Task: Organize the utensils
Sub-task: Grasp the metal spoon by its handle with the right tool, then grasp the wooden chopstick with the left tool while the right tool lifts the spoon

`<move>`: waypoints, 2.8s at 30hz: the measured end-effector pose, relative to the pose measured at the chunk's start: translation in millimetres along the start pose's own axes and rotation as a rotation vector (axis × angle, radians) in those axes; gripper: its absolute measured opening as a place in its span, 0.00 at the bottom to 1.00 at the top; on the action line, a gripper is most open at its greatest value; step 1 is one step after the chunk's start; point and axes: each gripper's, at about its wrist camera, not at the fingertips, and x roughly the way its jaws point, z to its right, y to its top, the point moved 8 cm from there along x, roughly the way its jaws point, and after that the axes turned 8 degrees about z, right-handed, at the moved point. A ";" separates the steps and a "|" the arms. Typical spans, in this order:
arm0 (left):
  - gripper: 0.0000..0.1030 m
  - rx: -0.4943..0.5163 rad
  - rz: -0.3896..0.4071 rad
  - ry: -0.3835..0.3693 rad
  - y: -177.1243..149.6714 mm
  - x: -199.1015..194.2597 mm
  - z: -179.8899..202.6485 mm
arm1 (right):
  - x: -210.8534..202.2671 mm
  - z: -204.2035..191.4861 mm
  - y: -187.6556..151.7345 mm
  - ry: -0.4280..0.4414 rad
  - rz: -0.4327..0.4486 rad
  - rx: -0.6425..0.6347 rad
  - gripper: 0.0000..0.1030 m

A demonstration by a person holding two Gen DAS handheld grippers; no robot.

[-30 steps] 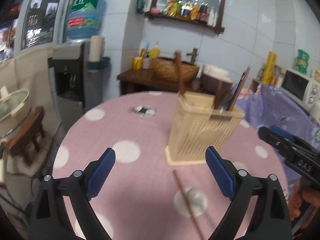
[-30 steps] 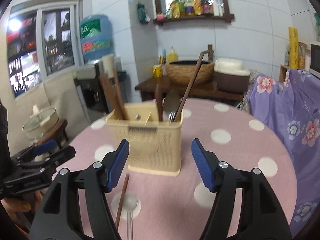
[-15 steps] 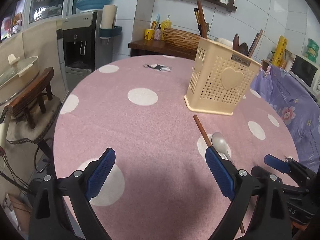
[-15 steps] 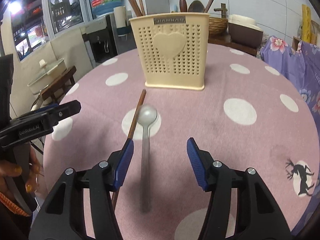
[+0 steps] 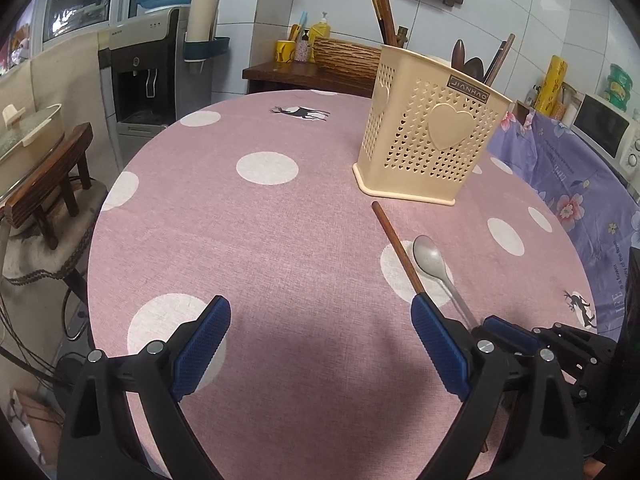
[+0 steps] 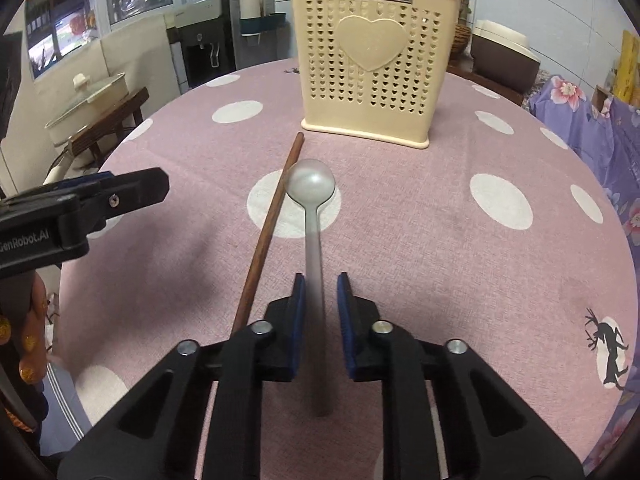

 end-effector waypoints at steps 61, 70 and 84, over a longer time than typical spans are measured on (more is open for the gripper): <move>0.33 0.084 -0.180 -0.009 12.5 82.9 71.1 | -88.6 76.5 93.3 -0.019 0.286 0.177 0.36; 0.11 0.106 -0.179 0.071 24.3 99.8 75.0 | -95.3 76.3 90.5 -0.012 0.305 0.181 0.36; 0.08 0.112 -0.123 0.082 32.6 91.6 80.2 | -97.7 78.3 87.8 -0.005 0.315 0.190 0.36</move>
